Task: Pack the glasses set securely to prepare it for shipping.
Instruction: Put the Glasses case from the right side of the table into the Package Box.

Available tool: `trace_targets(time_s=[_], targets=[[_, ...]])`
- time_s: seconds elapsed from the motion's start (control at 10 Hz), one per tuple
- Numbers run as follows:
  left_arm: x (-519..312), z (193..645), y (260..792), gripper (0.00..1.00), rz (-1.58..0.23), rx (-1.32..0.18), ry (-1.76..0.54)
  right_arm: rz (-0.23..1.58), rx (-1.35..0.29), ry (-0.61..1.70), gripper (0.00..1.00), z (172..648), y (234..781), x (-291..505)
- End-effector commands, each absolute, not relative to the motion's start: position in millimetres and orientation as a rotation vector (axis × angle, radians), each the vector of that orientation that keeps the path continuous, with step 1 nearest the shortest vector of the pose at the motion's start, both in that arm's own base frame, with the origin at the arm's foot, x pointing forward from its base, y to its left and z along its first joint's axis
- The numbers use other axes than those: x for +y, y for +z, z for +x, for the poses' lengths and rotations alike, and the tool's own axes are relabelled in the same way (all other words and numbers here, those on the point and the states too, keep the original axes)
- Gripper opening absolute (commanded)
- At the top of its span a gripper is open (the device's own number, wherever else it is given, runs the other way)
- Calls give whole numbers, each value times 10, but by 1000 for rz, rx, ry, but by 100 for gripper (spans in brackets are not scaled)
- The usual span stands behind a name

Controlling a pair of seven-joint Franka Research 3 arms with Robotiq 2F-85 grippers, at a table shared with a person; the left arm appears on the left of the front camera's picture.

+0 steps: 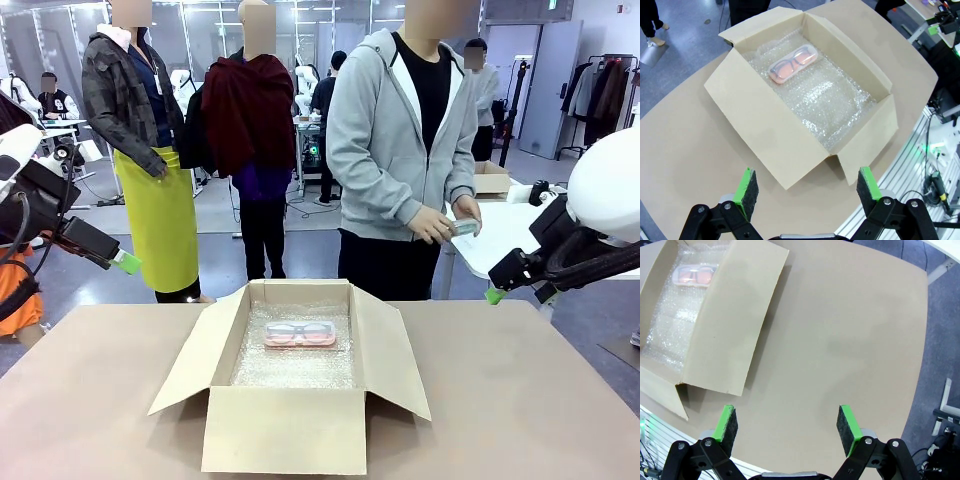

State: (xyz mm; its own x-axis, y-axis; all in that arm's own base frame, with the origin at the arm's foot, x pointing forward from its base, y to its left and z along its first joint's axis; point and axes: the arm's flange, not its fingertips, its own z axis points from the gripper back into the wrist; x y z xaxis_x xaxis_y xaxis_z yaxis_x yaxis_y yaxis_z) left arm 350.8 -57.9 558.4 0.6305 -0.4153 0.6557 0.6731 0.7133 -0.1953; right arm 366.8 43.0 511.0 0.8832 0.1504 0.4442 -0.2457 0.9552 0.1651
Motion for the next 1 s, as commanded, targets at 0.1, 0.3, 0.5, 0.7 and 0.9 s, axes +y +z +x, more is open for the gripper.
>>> trace_targets(time_s=[0.1, 0.3, 0.5, 0.7, 0.9], targets=[[-568, 3514, 5592, 100, -474, -632, -652, 218, -456, 216, 100, 3686, 5101, 422], [-568, 3514, 5592, 100, -474, -632, -652, 218, -456, 216, 100, 3686, 5101, 422], [-568, 3514, 5592, 100, -474, -632, -652, 218, -456, 216, 100, 3686, 5101, 422], [-568, 3514, 5592, 100, -474, -632, -652, 218, -456, 216, 100, 3686, 5101, 422], [-568, 3514, 5592, 100, -474, -632, -652, 218, -456, 216, 100, 3686, 5101, 422]])
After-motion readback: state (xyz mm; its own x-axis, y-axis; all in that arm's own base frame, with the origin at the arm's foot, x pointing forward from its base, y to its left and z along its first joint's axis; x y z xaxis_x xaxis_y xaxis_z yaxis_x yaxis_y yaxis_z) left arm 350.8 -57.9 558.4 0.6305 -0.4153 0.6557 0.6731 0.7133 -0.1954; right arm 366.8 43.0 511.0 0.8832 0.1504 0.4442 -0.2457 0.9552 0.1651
